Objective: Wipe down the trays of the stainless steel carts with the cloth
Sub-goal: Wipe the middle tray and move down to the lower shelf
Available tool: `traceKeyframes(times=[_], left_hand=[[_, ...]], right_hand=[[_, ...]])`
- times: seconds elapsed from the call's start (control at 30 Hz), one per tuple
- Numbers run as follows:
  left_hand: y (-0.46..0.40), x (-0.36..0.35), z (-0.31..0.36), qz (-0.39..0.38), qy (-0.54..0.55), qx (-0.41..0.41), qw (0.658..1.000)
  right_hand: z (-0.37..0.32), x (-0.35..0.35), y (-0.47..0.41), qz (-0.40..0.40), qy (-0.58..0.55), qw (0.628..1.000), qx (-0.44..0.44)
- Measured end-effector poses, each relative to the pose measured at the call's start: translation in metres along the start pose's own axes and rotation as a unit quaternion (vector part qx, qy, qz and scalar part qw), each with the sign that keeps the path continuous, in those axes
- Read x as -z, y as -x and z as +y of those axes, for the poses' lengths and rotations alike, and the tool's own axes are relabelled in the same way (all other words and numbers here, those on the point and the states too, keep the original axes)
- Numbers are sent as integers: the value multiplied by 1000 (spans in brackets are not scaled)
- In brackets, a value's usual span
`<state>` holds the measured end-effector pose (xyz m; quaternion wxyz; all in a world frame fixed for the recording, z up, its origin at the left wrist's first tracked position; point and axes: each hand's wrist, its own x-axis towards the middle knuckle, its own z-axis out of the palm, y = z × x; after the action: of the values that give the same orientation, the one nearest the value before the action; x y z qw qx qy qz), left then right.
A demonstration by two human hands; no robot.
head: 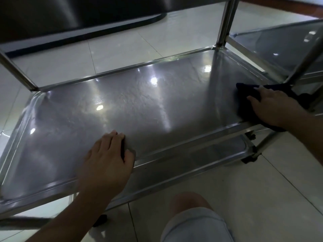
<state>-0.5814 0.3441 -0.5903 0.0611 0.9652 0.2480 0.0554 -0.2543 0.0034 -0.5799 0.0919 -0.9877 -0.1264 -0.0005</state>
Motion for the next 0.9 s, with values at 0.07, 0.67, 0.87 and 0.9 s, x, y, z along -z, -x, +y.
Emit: traceKeyframes(times=[0.07,0.67,0.87,0.9], left_hand=[[0,2,2,-9,1,1,1000],[2,-6,-11,17,12,-39,999],[1,-9,-9,15,0,-24,1000],[1,-10,-9,19,2,-22,1000]], right_hand=[[-19,-5,30,47,32,998,1],[-160,-56,152,190,-96,933,290],[-84,-36,104,242,-84,962,97],[-91,-38,107,250,-85,961,87]])
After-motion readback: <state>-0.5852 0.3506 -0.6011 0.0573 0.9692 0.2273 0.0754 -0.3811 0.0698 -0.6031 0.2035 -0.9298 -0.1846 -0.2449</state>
